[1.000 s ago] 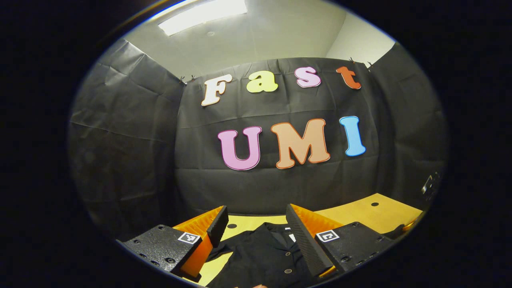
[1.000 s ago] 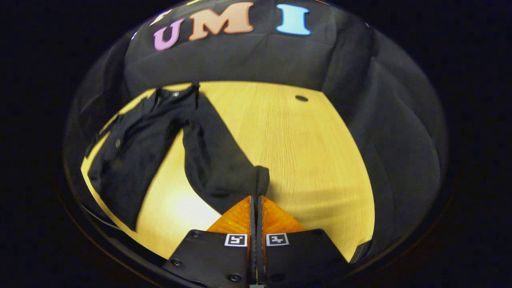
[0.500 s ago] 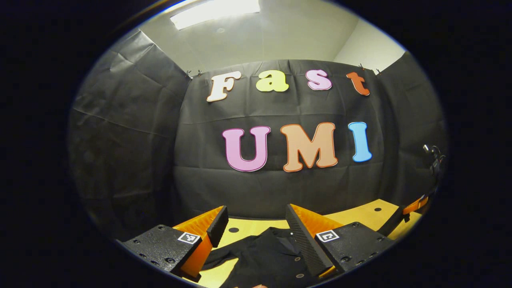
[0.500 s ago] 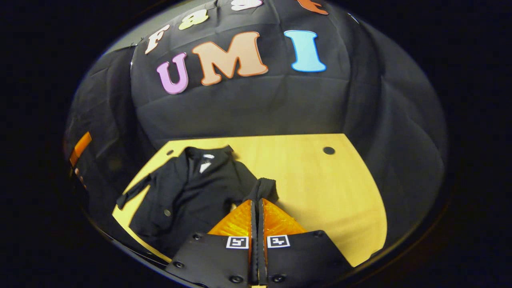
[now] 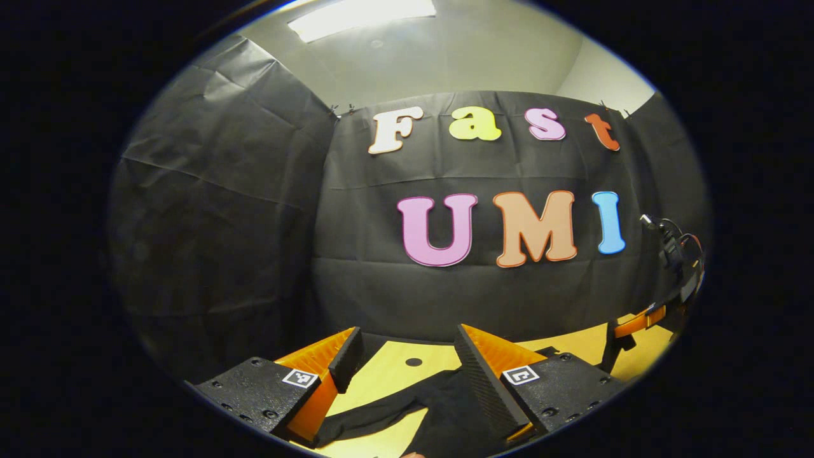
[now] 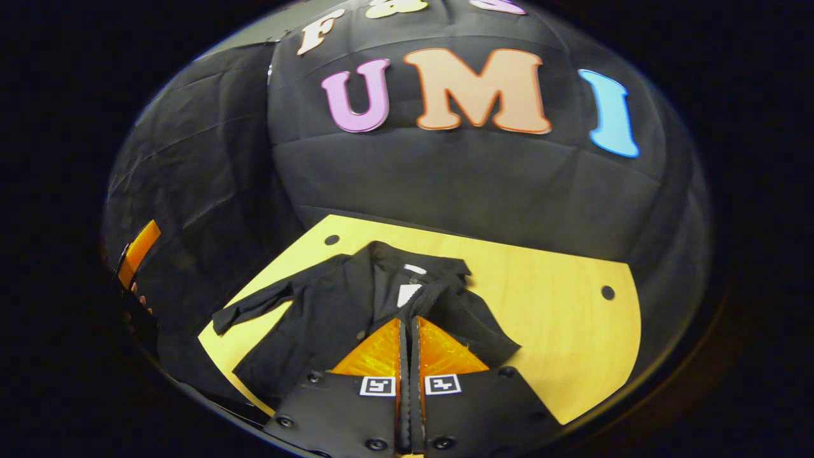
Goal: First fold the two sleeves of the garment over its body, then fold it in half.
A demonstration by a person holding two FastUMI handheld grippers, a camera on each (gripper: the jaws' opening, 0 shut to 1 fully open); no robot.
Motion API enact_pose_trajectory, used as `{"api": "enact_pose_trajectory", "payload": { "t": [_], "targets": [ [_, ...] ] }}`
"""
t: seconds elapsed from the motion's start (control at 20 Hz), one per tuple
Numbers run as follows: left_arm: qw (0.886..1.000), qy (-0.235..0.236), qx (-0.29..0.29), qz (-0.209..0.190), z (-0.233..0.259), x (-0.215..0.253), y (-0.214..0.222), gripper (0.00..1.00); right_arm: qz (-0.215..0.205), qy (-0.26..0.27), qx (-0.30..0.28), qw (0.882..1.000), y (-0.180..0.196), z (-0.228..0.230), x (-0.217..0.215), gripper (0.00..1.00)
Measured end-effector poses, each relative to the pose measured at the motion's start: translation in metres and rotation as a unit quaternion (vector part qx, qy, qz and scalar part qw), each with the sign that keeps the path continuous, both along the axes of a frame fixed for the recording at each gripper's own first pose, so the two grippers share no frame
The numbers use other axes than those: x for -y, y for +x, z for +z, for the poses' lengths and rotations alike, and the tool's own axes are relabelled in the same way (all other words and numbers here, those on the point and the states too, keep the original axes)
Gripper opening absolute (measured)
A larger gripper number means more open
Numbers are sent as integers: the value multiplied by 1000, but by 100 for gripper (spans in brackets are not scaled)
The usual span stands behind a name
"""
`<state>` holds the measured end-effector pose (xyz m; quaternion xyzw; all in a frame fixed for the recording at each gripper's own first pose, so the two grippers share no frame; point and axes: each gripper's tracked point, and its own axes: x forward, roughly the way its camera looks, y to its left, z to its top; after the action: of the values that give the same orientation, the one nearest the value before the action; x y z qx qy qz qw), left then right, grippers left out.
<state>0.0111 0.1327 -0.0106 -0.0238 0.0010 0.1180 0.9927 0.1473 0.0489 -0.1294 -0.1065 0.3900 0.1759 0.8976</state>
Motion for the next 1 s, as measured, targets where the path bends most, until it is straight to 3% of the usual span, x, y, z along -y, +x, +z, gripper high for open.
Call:
{"api": "enact_pose_trajectory", "payload": {
  "t": [0.2,0.5,0.65,0.7,1.0],
  "targets": [
    [1000,-4,-8,22,-10,-34,-6,93,42,-11,-26,999,25,-39,-71,2],
    [999,-5,-20,47,-22,-80,-14,89,94,-26,-54,994,33,-99,-166,2],
    [998,-5,-27,55,-28,-99,-16,86,104,-41,-64,992,39,-123,-194,2],
    [998,-7,-30,57,-33,-104,-16,93,104,-48,-67,991,39,-132,-198,2],
    [996,-11,-43,74,-49,-134,-24,90,104,-83,-91,987,45,-184,-220,2]
  ]
}}
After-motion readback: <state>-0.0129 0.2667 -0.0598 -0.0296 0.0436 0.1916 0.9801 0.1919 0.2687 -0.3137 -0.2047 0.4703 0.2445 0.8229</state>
